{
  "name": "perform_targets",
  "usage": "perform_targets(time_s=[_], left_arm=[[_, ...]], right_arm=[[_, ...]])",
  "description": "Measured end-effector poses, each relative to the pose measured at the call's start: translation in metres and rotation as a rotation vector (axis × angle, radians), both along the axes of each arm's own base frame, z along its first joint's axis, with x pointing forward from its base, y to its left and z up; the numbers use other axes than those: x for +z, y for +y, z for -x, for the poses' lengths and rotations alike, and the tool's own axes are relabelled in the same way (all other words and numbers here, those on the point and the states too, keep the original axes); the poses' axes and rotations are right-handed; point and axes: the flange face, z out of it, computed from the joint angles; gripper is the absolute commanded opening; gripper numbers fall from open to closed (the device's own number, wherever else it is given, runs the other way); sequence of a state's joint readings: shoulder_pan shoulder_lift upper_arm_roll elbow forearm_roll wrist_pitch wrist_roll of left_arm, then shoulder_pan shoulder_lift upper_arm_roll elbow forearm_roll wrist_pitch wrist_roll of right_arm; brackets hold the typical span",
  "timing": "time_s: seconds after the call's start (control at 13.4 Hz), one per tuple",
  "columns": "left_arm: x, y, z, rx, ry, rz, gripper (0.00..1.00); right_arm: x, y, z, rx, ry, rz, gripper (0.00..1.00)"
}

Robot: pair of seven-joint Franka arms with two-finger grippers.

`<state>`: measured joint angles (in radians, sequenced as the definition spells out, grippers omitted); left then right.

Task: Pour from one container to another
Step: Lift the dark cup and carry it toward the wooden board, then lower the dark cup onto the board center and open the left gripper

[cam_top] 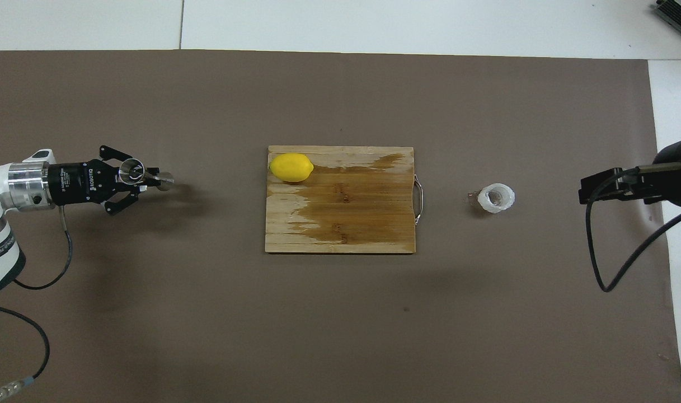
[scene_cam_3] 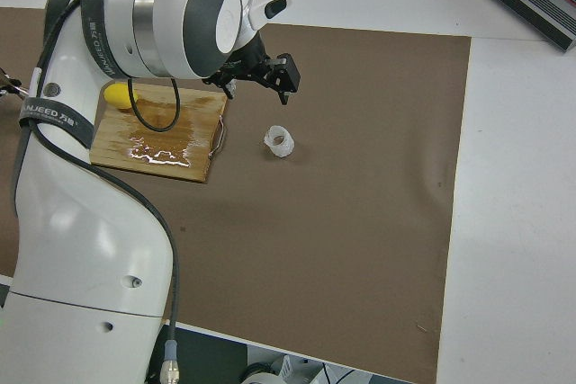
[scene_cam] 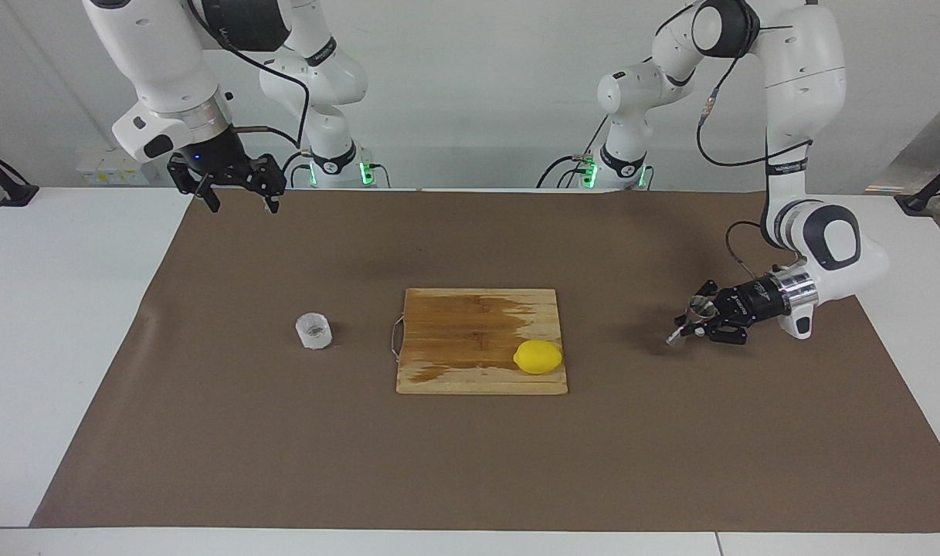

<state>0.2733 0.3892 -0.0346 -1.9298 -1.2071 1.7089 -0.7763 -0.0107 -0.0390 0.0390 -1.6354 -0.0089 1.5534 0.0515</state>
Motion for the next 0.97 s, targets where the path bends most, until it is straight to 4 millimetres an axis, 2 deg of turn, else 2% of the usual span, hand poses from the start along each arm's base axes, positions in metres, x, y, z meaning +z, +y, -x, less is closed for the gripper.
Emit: perform_targets(time_s=[0.22, 0.52, 0.74, 0.97], left_arm=[[0.029, -0.054, -0.003, -0.086, -0.043, 0.024, 0.0], [0.056, -0.135, -0.002, -0.16, -0.057, 0.072, 0.0], [0.07, -0.193, -0.003, -0.126, -0.027, 0.095, 0.0], [0.072, -0.245, 0.001, -0.1, 0.014, 0.079, 0.0]], right_arm=[[0.0, 0.0, 0.0, 0.0, 0.0, 0.0, 1.0], [0.0, 0.0, 0.0, 0.0, 0.0, 0.0, 1.0], [0.0, 0.0, 0.0, 0.0, 0.0, 0.0, 1.0], [0.0, 0.0, 0.0, 0.0, 0.0, 0.0, 1.0]])
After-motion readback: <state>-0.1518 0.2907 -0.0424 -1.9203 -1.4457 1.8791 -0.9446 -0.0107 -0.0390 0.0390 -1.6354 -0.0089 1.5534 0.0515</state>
